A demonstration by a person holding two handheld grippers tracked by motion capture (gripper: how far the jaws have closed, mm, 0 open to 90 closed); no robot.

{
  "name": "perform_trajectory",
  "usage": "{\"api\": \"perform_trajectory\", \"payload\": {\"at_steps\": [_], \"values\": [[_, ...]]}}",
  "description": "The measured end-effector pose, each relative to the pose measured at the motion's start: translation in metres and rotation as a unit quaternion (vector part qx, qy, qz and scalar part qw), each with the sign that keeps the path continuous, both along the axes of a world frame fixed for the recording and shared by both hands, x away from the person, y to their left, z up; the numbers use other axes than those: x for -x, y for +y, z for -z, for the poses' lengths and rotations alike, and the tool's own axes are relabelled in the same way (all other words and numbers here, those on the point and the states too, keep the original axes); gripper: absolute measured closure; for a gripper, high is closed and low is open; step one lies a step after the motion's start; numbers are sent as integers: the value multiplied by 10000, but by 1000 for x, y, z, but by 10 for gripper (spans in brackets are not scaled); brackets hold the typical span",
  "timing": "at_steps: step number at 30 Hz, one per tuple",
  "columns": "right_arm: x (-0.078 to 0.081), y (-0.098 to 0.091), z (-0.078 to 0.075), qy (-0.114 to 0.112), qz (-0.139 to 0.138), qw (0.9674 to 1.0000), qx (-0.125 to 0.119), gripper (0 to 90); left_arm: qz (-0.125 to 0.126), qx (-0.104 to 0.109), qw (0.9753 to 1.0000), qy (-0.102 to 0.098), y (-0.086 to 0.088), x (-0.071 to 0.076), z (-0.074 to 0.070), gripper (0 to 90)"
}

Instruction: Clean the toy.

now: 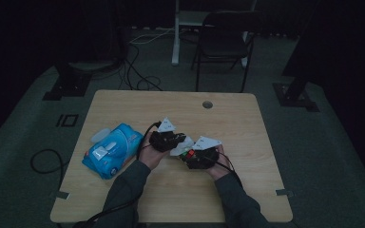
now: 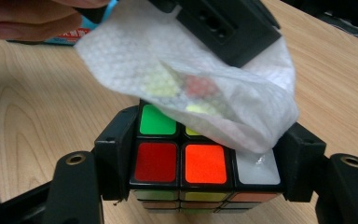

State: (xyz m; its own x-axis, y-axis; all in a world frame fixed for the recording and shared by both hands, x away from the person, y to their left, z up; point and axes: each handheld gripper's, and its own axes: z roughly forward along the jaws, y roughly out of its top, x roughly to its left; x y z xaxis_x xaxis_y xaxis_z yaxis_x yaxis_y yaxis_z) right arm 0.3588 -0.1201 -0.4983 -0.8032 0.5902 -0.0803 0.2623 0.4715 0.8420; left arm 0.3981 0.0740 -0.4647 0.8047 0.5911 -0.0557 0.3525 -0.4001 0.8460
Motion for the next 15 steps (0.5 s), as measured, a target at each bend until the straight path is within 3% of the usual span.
{"api": "perform_trajectory", "payload": {"at_steps": [15], "values": [[3,5,-2,-60,-153,9999,33,343,99,52,9999,-79,-6,-9,-4,840]]}}
